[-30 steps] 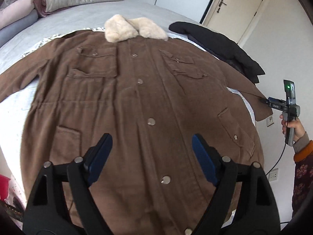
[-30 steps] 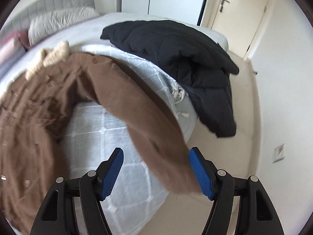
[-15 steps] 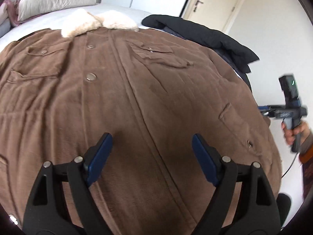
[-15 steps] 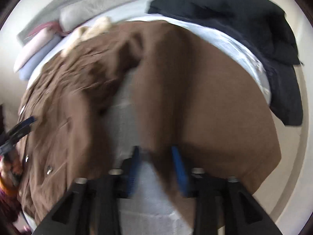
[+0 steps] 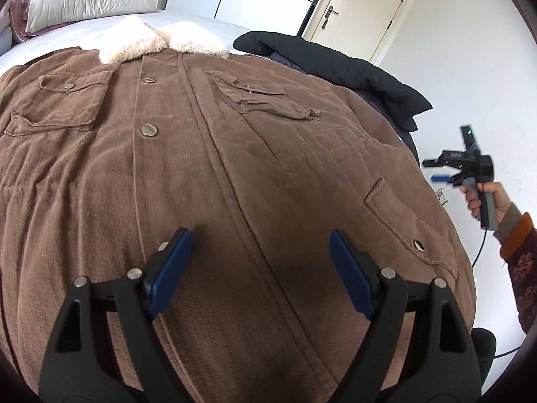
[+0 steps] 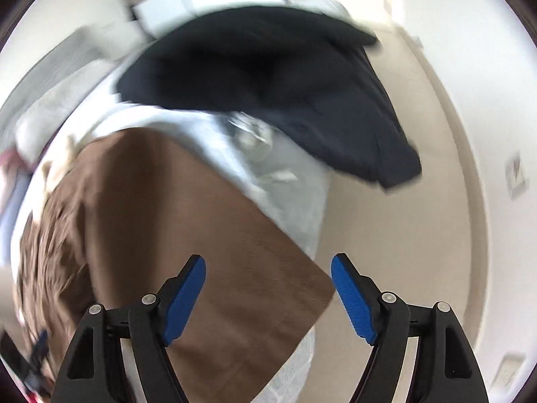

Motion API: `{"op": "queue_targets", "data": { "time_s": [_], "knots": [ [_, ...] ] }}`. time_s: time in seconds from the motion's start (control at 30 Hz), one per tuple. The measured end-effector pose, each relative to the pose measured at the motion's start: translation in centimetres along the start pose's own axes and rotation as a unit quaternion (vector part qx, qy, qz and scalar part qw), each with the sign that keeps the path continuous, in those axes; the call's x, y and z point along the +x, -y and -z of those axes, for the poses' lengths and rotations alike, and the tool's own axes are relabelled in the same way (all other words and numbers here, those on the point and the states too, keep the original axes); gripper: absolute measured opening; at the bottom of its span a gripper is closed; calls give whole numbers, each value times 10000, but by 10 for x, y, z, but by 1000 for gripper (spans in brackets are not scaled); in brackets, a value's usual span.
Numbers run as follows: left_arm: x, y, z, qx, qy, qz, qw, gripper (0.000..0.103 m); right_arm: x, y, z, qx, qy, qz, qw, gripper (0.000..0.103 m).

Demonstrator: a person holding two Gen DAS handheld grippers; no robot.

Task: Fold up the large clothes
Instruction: 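Grasp the other sleeve cuff with the right gripper and lift it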

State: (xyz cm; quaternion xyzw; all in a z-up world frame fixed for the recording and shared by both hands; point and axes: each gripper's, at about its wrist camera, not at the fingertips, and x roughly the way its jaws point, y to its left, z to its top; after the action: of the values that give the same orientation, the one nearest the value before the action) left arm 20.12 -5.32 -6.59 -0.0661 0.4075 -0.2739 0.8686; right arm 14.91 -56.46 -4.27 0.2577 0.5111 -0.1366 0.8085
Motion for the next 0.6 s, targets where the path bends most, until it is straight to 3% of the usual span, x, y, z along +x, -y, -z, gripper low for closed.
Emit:
{"op": "queue_targets", "data": {
  "time_s": [0.17,0.33,0.4,0.47,0.53,0.6],
  "knots": [
    [1,-1,1,-13,-8,17,10000,84,25,44,21,1374,-345,-976,9851,78],
    [1,0,1,32,-16,-32,10000,84,31,67,34,1976,-278,-1609,9666,78],
    [1,3,0,69,-33,-95,9999,84,27,63,37,1982,-52,-1694,9654,64],
    [-2,7,-1,107,-64,-187,9997,84,8,58,42,1890,394,-1342,9720,27],
    [-7,12,-3,150,-113,-192,9996,84,-6,39,37,1526,788,-1008,9800,15],
    [-13,20,-7,221,-164,-153,9995,84,-35,17,32,864,1242,-548,9870,13]
  ]
}}
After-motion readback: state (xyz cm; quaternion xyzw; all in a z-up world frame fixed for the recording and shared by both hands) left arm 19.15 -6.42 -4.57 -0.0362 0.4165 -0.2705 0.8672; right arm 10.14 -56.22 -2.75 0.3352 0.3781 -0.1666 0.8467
